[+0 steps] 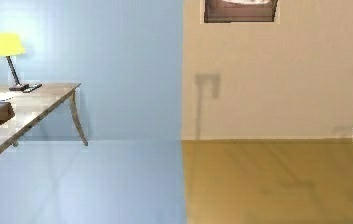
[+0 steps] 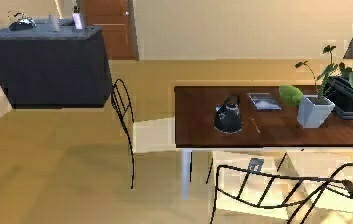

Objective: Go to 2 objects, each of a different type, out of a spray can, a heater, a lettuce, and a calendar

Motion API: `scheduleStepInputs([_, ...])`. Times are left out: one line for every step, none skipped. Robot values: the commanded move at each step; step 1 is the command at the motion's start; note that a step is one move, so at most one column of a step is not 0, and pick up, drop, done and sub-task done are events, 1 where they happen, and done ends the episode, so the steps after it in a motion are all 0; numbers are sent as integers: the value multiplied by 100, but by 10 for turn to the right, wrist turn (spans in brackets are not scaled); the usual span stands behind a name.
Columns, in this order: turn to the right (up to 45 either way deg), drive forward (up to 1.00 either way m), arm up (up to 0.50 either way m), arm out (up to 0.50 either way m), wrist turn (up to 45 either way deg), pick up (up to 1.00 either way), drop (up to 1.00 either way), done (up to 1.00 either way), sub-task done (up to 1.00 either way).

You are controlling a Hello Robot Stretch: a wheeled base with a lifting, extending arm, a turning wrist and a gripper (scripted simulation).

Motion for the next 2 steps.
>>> scheduleStepInputs([420,0,0,0,0,0,0,0,0])
scheduleStepInputs([0,100,0,0,0,0,0,0,0])
